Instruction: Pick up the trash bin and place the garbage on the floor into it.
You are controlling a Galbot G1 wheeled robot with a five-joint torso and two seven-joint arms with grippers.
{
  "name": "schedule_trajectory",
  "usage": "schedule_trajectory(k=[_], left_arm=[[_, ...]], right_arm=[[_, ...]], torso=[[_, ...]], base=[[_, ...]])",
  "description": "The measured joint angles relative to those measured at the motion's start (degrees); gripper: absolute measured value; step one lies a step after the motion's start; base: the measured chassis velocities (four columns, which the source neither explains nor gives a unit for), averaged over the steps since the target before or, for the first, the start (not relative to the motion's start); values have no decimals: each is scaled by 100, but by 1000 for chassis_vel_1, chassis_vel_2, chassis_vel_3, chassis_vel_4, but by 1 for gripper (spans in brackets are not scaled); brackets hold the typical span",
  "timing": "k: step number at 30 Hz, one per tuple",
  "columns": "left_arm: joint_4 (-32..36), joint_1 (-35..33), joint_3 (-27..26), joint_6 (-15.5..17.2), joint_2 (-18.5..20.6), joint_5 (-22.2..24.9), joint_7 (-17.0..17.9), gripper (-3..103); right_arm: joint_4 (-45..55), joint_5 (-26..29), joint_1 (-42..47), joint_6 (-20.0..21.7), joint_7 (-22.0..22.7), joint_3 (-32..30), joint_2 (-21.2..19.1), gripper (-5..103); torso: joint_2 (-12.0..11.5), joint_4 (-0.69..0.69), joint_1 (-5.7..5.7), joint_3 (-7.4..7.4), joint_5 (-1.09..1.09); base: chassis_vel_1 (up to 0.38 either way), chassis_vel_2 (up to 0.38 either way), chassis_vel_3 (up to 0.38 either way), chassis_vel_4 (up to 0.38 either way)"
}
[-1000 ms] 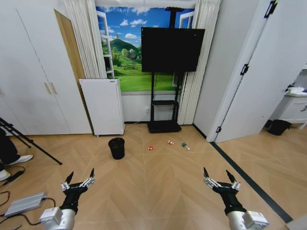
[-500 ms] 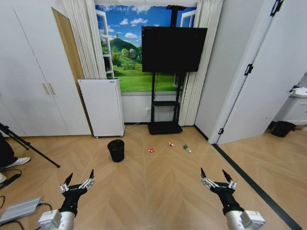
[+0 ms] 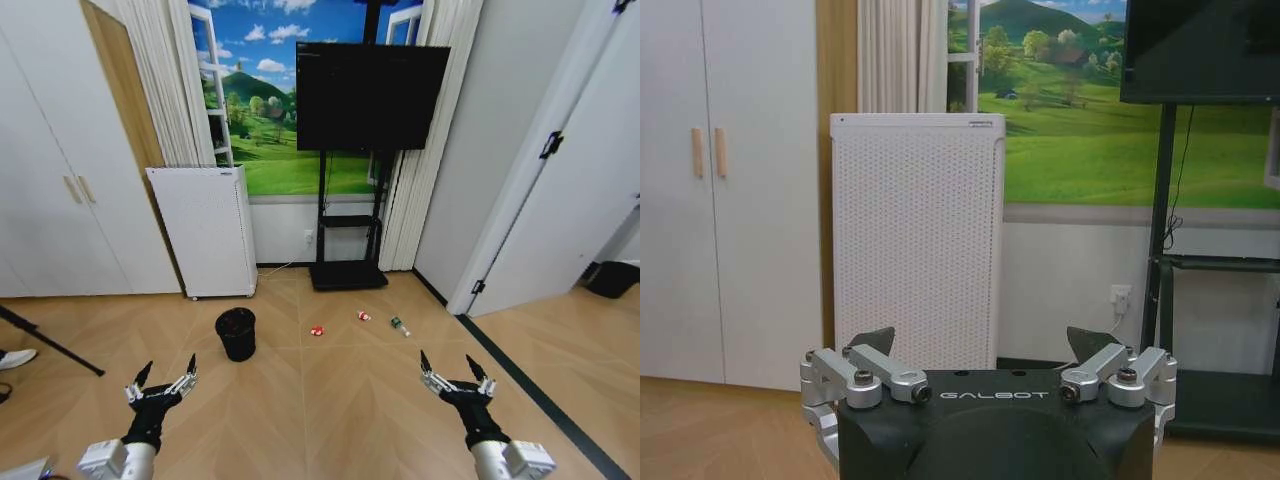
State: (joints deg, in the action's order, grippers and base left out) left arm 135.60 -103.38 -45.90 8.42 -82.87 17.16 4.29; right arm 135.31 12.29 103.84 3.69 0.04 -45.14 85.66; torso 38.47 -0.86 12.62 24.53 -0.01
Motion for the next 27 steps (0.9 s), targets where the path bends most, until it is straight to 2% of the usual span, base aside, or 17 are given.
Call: schedule_trajectory(k=[3,4,5,9,12,13,15,16,18,19,20,21,22,23,25,26,27], left_arm=[[10,-18,0,-1,4,4,5,95],[9,-19,1,-1,7,6,6,95],[9,-19,1,-1,7,6,6,95],[6,-7,2,-1,7,9,8,95],[-10,7,2,-1,3,12,10,95],[-22,11,4,-1,0,12,10,95],[-26,15,4,-1,0,12,11,95],[-30,21,5,-1,1,13,12,95],[-36,37,3,-1,-4,21,16,95],[-36,37,3,-1,-4,21,16,95],[-40,40,3,-1,-10,26,23,95],[-61,44,2,2,-18,28,28,95],[-61,44,2,2,-18,28,28,95],[-63,42,1,2,-19,28,30,95],[-62,42,2,3,-18,28,30,95],[-63,43,2,6,-18,28,32,95],[-64,49,3,8,-18,31,31,95]], right_arm=[[1,1,1,-3,4,13,6,100],[-1,0,5,-7,10,16,12,100],[-1,0,5,-7,10,16,12,100],[-25,-21,1,-18,28,22,10,100],[-39,-34,-2,-30,32,14,5,100],[-55,-37,-5,-32,32,12,1,100],[-59,-38,-10,-32,31,13,-1,100],[-61,-40,-11,-33,32,14,-1,100],[-83,-41,-20,-33,32,20,-6,100],[-83,-41,-20,-33,32,20,-6,100],[-91,-41,-21,-34,32,23,-14,100],[-98,-42,-19,-35,34,24,-27,100],[-98,-42,-19,-35,34,24,-27,100],[-104,-42,-25,-39,35,25,-33,100],[-118,-42,-32,-54,37,24,-41,100],[-124,-44,-40,-73,37,26,-44,100],[-130,-53,-41,-94,34,29,-47,100]], torso=[[-1,3,1,0,3],[-1,-3,1,0,-5],[-1,-3,1,0,-5],[-1,3,1,1,4],[1,0,-2,-1,-2],[1,0,-1,-1,6],[0,3,-1,0,4],[0,-3,-1,-1,-7],[0,-1,-2,-1,6],[0,-1,-2,-1,6],[0,3,-2,-1,5],[0,-3,-2,-1,-8],[0,-3,-2,-1,-8],[0,1,-2,-1,2],[0,0,-1,-1,6],[1,2,-2,-1,-1],[0,-2,-1,0,-6]], base=[[-370,378,372,-361],[-359,360,366,-381],[-359,360,366,-381],[-354,358,356,-352],[-356,353,362,-344],[-325,352,342,-350],[-325,334,350,-350],[-342,334,350,-354],[-369,362,360,-349],[-369,354,355,-344],[-360,354,355,-342],[-358,348,370,-356],[-358,348,370,-356],[-358,372,331,-356],[-342,372,351,-358],[-386,344,351,-347],[-364,349,372,-347]])
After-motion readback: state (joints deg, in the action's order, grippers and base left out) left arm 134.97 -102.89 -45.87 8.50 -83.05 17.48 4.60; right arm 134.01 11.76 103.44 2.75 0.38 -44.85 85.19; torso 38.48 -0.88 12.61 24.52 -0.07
